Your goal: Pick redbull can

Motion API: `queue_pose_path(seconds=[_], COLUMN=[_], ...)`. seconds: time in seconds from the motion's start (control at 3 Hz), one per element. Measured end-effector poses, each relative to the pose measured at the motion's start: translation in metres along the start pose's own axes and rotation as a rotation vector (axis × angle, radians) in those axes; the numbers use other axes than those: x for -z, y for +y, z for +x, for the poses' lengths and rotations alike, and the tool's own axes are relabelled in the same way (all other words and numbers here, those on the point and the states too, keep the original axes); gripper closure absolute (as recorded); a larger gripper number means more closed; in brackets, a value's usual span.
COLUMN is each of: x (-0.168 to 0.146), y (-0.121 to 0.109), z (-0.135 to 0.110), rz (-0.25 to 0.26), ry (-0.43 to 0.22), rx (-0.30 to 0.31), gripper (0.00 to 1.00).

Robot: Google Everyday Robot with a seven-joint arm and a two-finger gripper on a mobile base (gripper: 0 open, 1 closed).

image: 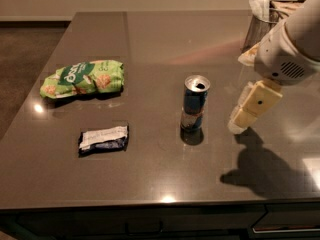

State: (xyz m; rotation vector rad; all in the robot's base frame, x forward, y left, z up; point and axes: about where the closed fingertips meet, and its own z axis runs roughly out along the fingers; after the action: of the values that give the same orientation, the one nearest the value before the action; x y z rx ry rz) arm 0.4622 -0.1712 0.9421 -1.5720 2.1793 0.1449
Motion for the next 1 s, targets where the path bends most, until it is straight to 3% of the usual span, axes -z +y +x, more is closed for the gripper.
queue_pose_path(seconds=[1.0], x=[-0.05], y=[0.012], z=[-0.071], rz=[-0.108], ry=[-0.2], rx=[0.03], gripper=[0.0])
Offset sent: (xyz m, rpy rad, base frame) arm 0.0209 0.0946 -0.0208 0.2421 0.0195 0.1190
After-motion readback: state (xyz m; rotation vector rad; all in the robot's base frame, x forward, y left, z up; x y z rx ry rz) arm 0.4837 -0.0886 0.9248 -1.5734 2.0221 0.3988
